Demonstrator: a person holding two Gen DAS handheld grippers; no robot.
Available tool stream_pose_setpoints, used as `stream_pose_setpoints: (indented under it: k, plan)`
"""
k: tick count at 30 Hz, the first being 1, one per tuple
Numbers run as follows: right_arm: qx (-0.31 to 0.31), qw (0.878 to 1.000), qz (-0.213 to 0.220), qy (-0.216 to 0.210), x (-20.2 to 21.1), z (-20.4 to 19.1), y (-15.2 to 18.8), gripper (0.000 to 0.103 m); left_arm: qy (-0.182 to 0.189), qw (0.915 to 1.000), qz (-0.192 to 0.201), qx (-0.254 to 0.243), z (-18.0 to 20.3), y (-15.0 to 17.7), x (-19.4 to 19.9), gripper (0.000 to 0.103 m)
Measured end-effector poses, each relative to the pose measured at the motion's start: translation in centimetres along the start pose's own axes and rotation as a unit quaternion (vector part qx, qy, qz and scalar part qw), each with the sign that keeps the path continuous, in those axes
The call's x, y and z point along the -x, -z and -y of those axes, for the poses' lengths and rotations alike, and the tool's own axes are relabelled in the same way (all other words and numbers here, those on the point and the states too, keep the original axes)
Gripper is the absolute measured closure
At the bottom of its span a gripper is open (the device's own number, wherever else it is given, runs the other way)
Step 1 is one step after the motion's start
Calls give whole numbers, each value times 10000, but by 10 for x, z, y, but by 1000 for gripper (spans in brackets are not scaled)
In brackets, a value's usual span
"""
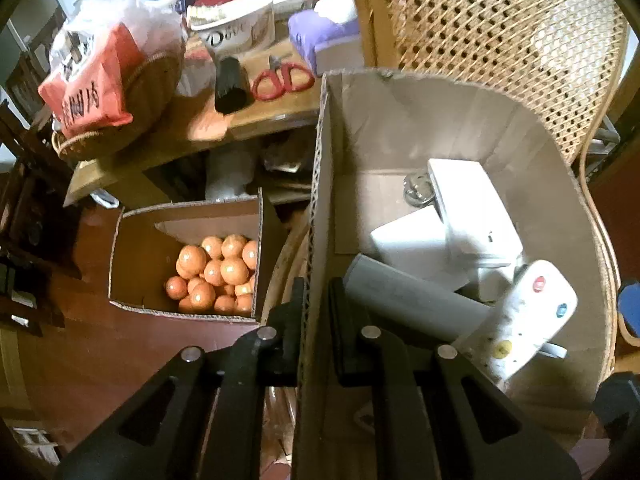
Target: Organize rigid objects
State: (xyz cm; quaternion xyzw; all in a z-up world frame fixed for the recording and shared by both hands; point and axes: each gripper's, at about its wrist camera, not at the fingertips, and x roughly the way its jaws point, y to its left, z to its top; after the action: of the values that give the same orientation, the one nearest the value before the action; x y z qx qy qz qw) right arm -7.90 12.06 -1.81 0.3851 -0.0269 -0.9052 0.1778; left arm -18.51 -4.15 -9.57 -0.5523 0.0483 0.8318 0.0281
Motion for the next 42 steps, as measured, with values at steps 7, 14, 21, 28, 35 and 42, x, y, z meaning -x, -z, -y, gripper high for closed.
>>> stream_pose_setpoints:
  k: [7, 14, 21, 28, 35, 42]
  plan:
    - [108, 9981, 510, 314, 43, 6, -1, 14, -7, 9992, 384, 141, 0, 7, 28, 89]
    - [31, 9937, 833, 751, 73, 25, 7, 0, 4, 9948, 1014, 13, 9, 25, 72, 83]
    - [220, 9868, 1024, 1232, 88, 26, 16, 0, -53, 9849, 1715, -210, 21, 43, 114, 32]
    - [183, 9843, 1075, 1388, 99, 32, 28, 0, -246, 9736, 2259, -210, 19, 60, 138, 7]
    - [251, 9819, 1064, 1546, 108, 33, 41, 0, -221, 9564, 2886, -405, 25, 88, 164, 1]
    - [359, 9744, 1267, 1824, 124, 30, 58, 0, -219, 9524, 2998, -507, 33, 112, 166, 1]
